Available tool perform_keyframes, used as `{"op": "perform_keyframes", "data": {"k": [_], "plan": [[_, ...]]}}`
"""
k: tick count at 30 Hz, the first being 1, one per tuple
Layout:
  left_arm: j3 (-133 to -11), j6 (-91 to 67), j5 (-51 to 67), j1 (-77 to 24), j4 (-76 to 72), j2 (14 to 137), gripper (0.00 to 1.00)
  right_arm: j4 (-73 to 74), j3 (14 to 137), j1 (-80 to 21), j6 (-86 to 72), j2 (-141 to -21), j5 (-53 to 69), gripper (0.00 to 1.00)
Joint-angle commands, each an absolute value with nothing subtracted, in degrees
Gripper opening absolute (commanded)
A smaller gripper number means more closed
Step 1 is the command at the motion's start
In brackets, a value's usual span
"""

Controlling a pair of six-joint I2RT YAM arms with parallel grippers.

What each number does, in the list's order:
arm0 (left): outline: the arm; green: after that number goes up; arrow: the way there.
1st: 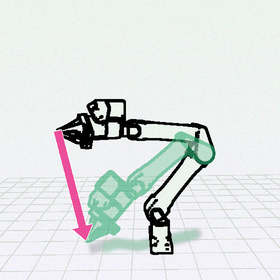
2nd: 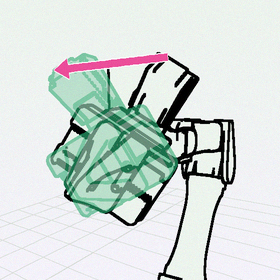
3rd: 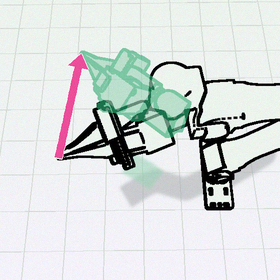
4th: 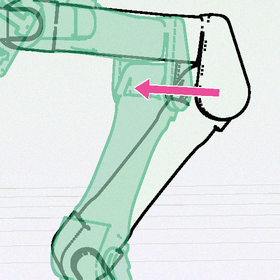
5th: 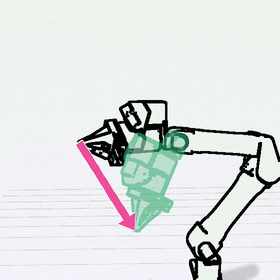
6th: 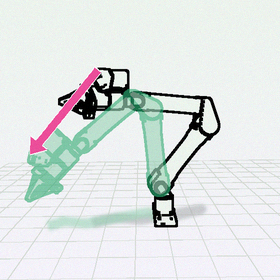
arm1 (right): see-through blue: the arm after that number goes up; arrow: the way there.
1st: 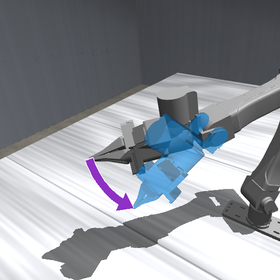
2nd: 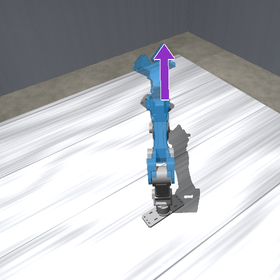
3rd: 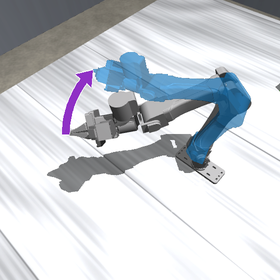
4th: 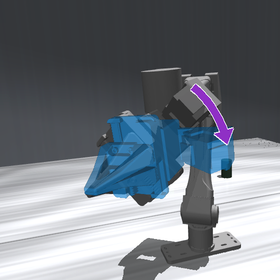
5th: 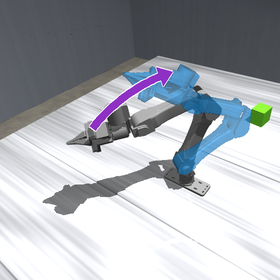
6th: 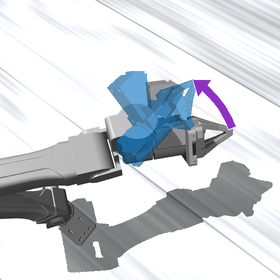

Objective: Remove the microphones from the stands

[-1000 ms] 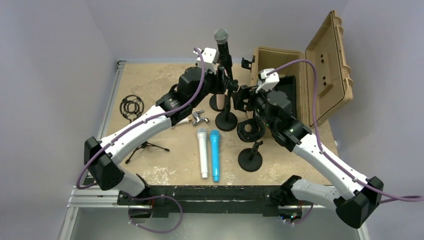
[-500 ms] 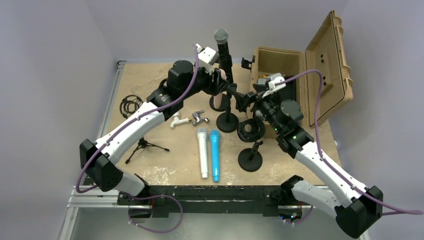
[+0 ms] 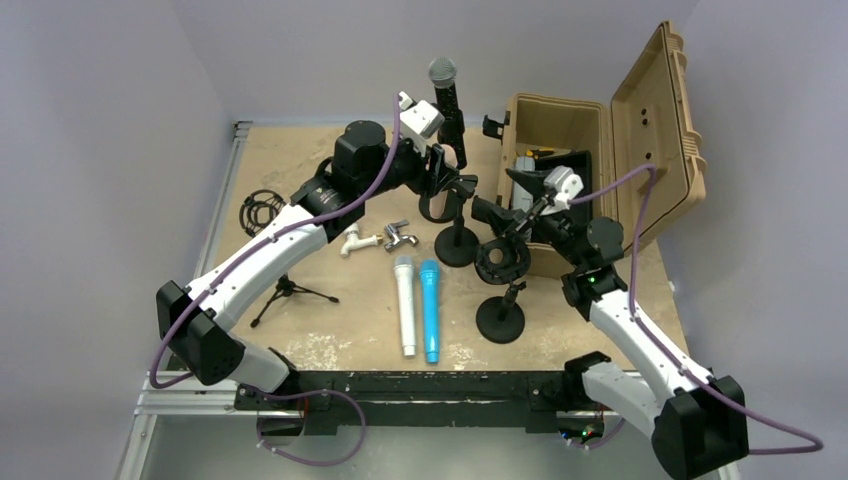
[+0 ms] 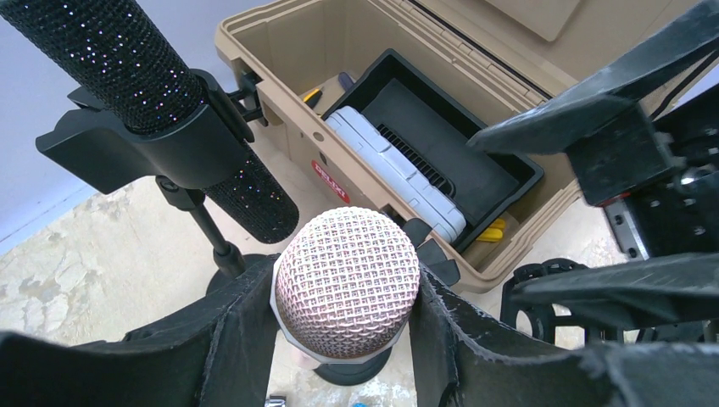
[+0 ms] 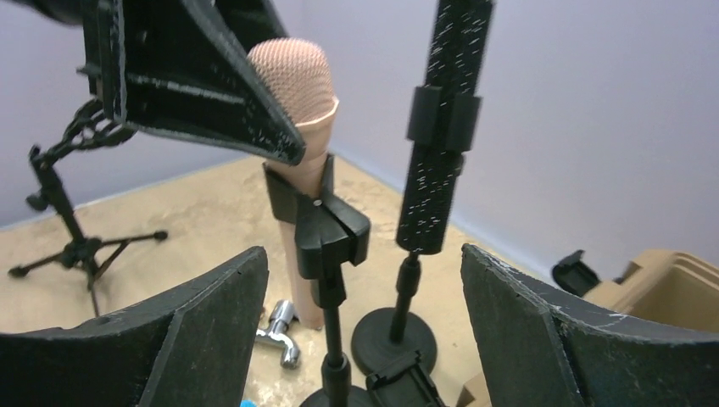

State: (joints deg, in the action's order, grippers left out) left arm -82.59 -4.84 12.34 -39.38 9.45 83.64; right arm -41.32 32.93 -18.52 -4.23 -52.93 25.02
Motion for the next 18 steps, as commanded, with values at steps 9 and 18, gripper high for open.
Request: {"op": "perform_keyframes", "data": {"k": [9,18], "plan": [[-83.9,-4.8,14.4,-39.3,12.5,83.3,0.0,-39.4,41.3,-19.0,-0.3,-62.8,35.2,0.8],[-84.4,-5.3,14.8,-39.3,12.8,83.5,0.0,-36.0,44.9,-23.4,5.4,-67.9,31.3,0.78]]}}
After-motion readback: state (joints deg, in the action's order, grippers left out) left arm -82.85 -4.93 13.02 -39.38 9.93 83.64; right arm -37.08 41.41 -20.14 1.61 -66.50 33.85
